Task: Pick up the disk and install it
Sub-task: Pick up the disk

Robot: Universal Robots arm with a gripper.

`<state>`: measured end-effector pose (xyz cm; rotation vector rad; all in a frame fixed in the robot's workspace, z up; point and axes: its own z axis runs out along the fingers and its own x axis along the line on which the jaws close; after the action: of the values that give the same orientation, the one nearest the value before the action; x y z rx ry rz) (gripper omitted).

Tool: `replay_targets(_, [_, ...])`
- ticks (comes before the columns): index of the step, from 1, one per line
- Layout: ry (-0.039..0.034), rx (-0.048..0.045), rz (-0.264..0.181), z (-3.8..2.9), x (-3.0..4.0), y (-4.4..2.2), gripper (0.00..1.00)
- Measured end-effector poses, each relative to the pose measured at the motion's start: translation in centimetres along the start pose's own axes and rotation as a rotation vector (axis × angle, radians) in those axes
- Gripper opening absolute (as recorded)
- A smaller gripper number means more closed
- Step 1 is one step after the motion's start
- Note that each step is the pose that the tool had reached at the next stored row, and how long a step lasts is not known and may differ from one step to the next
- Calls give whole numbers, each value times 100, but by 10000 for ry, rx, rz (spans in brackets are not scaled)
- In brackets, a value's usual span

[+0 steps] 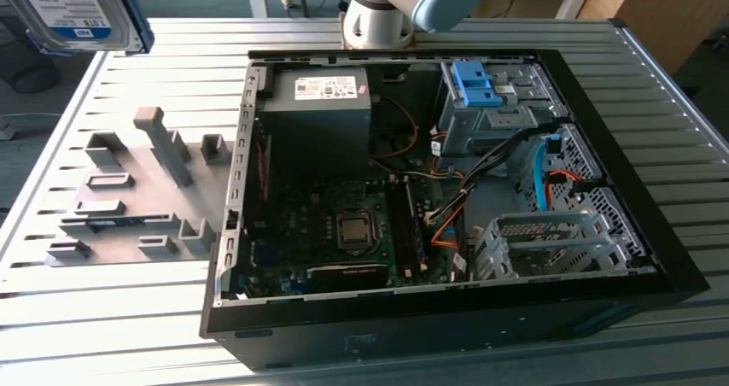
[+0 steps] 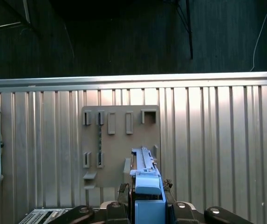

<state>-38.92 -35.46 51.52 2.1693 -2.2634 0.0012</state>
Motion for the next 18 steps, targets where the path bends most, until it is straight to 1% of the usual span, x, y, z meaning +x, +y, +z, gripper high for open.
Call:
replay_targets(8, [-1, 0, 1, 0, 5, -107, 36])
replay_targets(18, [0, 0, 1, 0, 0, -212, 36])
